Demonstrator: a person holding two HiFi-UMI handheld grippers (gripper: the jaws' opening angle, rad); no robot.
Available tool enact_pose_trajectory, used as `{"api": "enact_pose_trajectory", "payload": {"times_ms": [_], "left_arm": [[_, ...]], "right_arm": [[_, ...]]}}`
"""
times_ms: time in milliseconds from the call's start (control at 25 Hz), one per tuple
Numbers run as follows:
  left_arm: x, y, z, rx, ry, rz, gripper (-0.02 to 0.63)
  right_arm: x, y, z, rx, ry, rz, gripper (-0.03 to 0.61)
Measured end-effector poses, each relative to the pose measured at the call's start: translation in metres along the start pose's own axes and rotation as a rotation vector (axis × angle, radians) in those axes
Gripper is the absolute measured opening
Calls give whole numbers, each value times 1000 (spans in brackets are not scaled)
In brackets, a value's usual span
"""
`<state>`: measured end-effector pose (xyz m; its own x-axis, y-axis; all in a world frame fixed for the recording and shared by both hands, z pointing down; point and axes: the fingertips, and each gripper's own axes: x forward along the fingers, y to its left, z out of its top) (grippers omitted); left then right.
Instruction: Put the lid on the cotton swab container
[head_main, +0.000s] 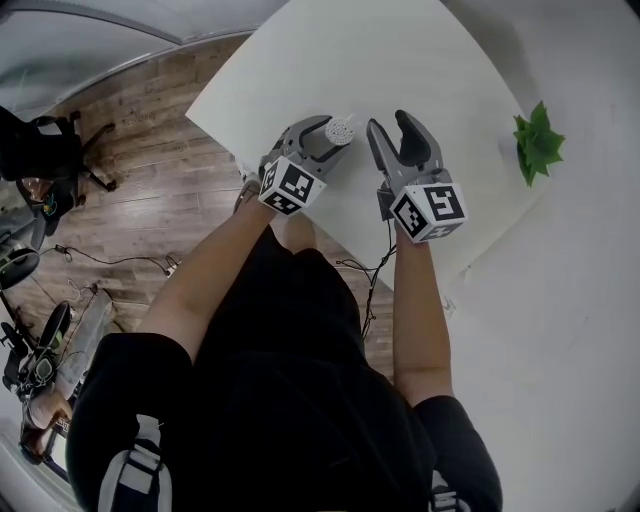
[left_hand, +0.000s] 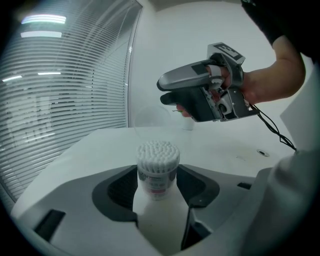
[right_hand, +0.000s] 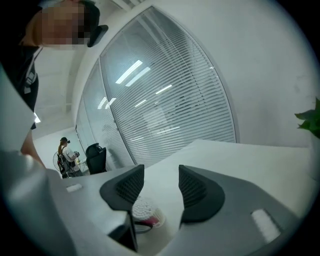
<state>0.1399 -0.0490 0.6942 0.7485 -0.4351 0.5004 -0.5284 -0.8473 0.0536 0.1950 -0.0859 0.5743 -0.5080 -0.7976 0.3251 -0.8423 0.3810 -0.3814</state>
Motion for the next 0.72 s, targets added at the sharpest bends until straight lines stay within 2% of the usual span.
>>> {"api": "enact_pose_trajectory", "payload": {"times_ms": [120,280,720], "left_arm": [[0,-1,0,3,3,5,249],[-1,-2,-1,9,8,3,249],[-6,-5,-5,9,14,-10,247]], "right_arm": [[8,-14,-13,39,60,-50,215],[16,-16,-26,56,119,-57,232],[22,6,-60,-32,239,-26,241]]}}
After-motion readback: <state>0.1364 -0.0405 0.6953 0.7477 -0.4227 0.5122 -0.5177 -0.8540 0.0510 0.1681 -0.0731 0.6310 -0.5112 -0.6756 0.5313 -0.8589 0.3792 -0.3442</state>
